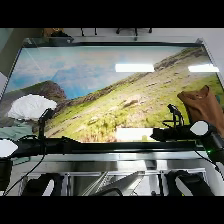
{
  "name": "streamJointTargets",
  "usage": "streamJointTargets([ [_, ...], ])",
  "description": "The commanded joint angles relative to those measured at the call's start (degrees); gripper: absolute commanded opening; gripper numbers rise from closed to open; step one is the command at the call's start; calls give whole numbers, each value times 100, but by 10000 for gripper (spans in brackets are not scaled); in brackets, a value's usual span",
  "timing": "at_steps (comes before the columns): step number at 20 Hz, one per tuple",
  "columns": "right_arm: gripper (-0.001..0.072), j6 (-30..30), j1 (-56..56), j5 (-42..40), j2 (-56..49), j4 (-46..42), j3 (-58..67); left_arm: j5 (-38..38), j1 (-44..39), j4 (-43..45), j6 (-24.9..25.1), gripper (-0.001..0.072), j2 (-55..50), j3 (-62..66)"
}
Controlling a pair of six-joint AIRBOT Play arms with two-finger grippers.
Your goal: Fold the shirts.
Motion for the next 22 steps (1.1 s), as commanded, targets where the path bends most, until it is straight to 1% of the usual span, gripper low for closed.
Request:
streamJointTargets([
  [1, 23, 0, 4, 0, 4, -2, -2, -13, -4, 7, 0, 19, 4, -2],
  [5, 23, 0, 4, 0, 4, -2, -2, 17, -4, 48, -2, 19, 7, 0],
  [6, 23, 0, 4, 0, 4, -2, -2, 109, -4, 160, -4, 19, -2, 20],
  [7, 23, 0, 4, 0, 4, -2, -2, 186, -4, 520, -144, 18, -39, 138],
  [9, 23, 0, 4, 0, 4, -2, -2, 221, -4, 1766, -664, 18, -337, 706],
  [10, 23, 0, 4, 0, 4, -2, -2, 234, -4, 2559, -881, 19, -575, 1091],
  [12, 23, 0, 4, 0, 4, -2, -2, 293, -4, 4002, -1117, 35, -1104, 1803],
  [13, 22, 0, 4, 0, 4, -2, -2, 376, -4, 4605, -1272, 339, -1384, 2090],
  [14, 23, 0, 4, 0, 4, -2, -2, 566, -4, 5213, -1521, 710, -1700, 2330],
  [15, 23, 0, 4, 0, 4, -2, -2, 767, -4, 5772, -1665, 707, -2011, 2524],
  [17, 23, 0, 4, 0, 4, -2, -2, 1174, -4, 6688, -1694, 707, -2721, 2820],
  [19, 23, 0, 4, 0, 4, -2, -2, 1502, -4, 7128, -1694, 707, -3445, 3025],
  [22, 23, 0, 4, 2, 4, -2, -2, 1895, 11, 7340, -1670, 708, -4448, 3101],
])
